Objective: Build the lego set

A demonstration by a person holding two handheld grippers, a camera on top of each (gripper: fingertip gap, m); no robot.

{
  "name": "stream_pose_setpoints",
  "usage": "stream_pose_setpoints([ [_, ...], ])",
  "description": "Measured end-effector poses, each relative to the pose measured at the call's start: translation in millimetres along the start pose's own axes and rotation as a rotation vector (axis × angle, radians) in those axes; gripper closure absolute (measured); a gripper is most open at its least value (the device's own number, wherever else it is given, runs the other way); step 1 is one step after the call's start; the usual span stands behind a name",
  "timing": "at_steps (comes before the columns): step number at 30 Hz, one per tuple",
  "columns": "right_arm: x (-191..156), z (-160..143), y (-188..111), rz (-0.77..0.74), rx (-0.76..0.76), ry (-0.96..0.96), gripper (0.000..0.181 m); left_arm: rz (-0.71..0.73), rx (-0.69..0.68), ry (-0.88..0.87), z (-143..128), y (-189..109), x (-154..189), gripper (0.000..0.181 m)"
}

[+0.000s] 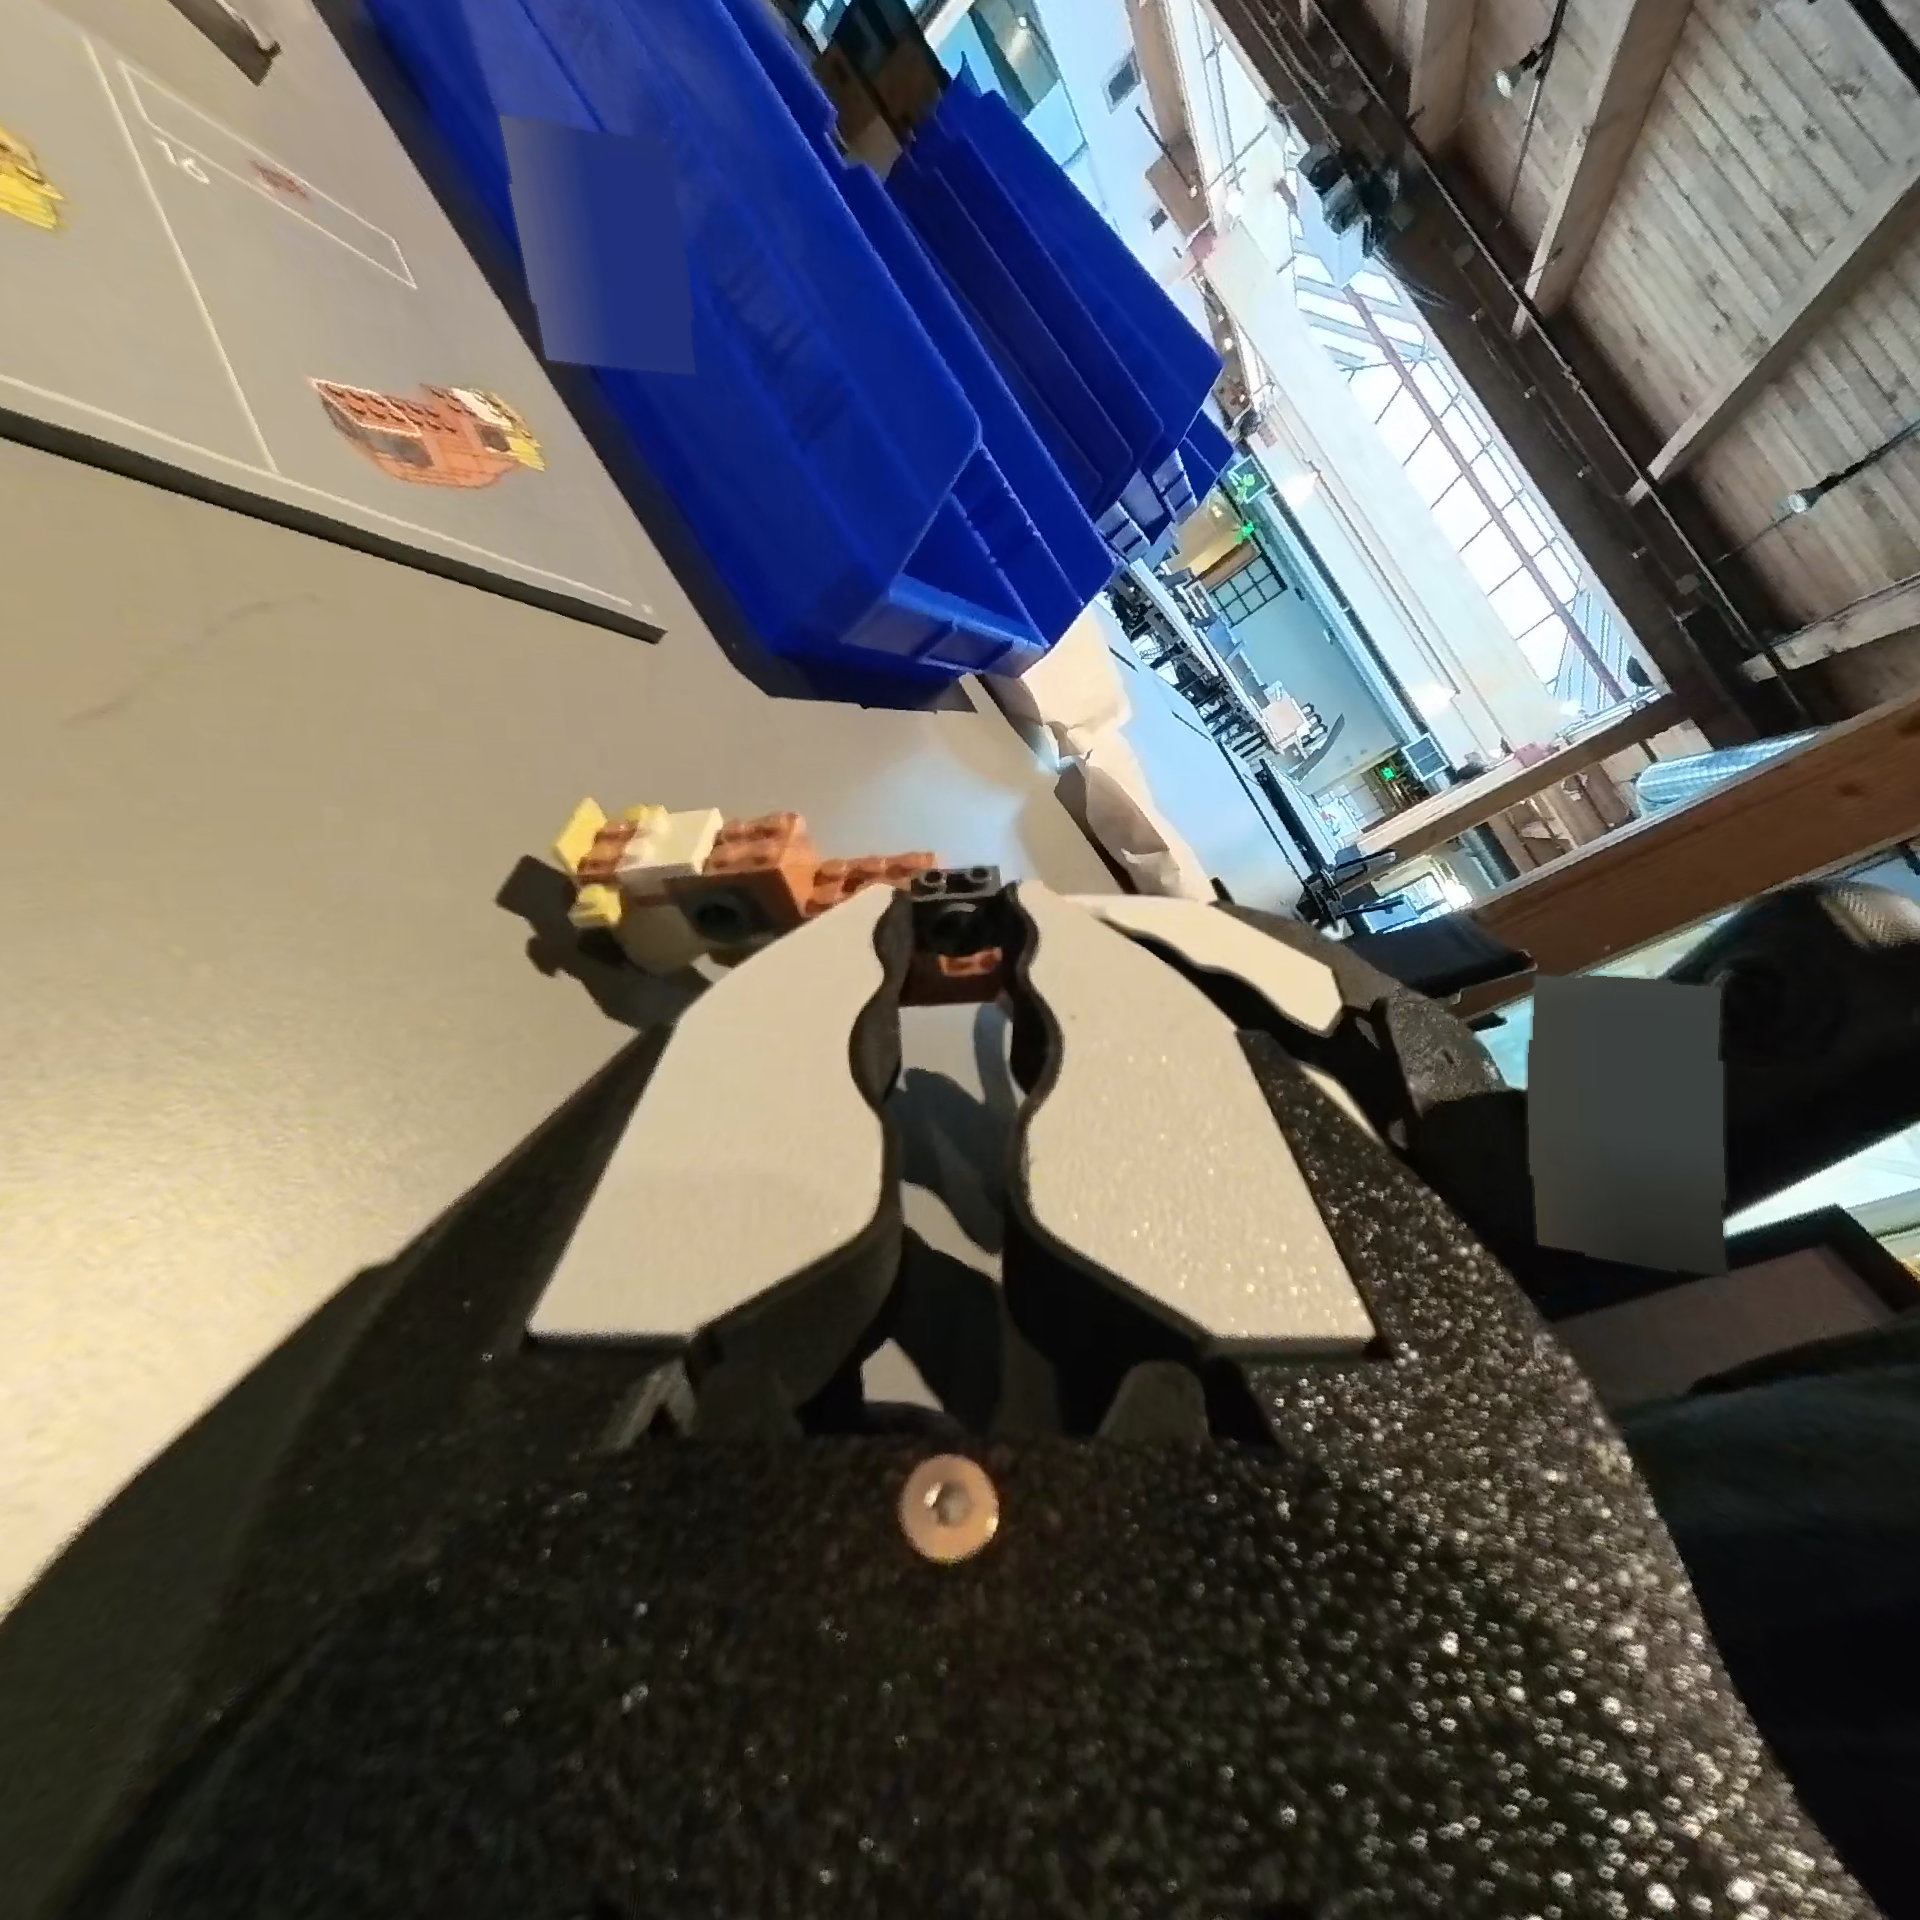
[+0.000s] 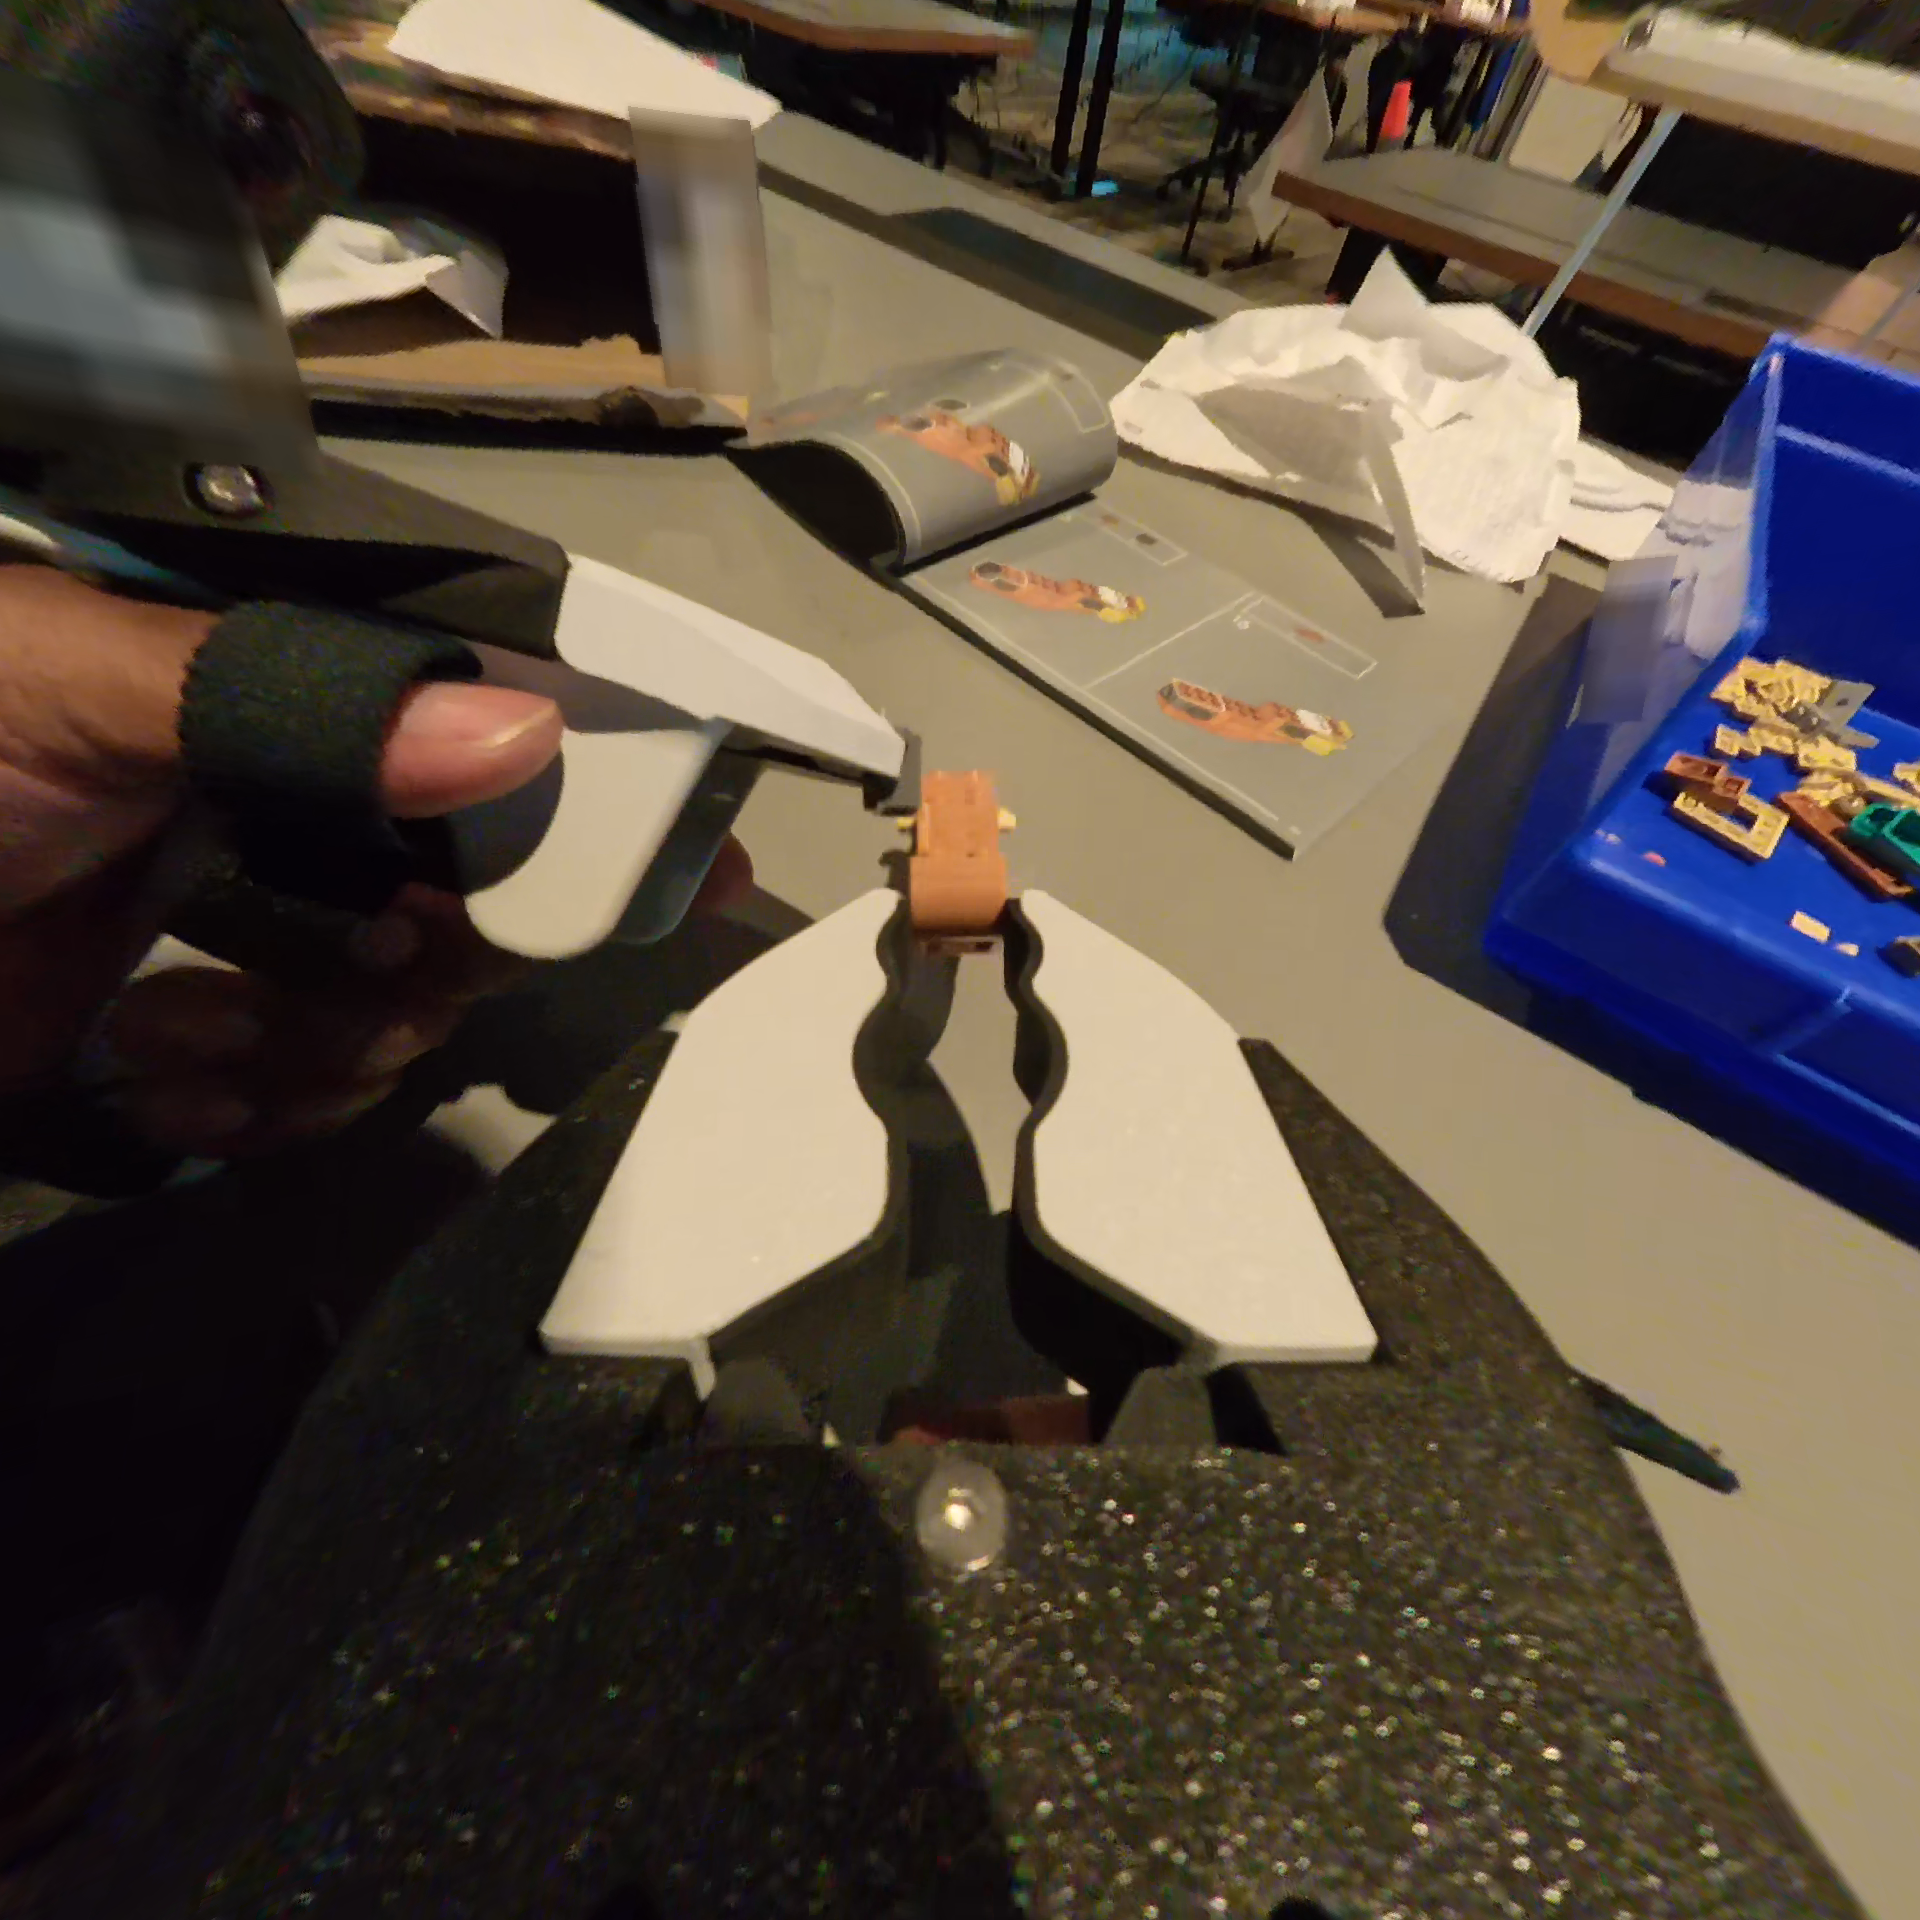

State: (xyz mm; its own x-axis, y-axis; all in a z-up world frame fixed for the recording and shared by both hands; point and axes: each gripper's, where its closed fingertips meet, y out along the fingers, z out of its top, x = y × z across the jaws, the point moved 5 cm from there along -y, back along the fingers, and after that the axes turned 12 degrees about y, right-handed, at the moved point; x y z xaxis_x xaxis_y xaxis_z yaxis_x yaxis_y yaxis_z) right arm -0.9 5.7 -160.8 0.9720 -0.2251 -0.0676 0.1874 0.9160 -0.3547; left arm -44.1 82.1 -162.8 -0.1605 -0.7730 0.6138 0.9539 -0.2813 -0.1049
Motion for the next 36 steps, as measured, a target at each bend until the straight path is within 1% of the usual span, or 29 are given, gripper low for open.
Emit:
stream_pose_setpoints([
  [3,-1,-9,-1,-0.003,-0.082,0.011,0.165,-0.011,-0.027,0.031,-3,0,3,0.165],
  [6,-3,-18,-3,-0.005,-0.170,0.016,0.165,-0.012,-0.069,0.107,-6,1,9,0.166],
  [12,-13,-28,-18,0.003,-0.215,0.027,0.165,-0.009,-0.141,0.250,-15,-7,19,0.166],
  [16,-20,-38,-28,0.018,-0.222,0.059,0.165,-0.026,-0.148,0.330,-24,-15,30,0.166],
  [22,-29,-51,-35,0.040,-0.179,0.121,0.165,0.011,-0.143,0.416,-42,-25,44,0.166],
  [25,-34,-54,-40,0.038,-0.138,0.102,0.166,0.039,-0.146,0.442,-52,-28,47,0.166],
  [29,-40,-58,-47,0.021,-0.112,0.055,0.166,0.069,-0.111,0.484,-59,-35,50,0.166],
  [36,-52,-65,-62,0.012,-0.094,0.017,0.165,0.062,-0.061,0.513,-78,-45,59,0.166],
])
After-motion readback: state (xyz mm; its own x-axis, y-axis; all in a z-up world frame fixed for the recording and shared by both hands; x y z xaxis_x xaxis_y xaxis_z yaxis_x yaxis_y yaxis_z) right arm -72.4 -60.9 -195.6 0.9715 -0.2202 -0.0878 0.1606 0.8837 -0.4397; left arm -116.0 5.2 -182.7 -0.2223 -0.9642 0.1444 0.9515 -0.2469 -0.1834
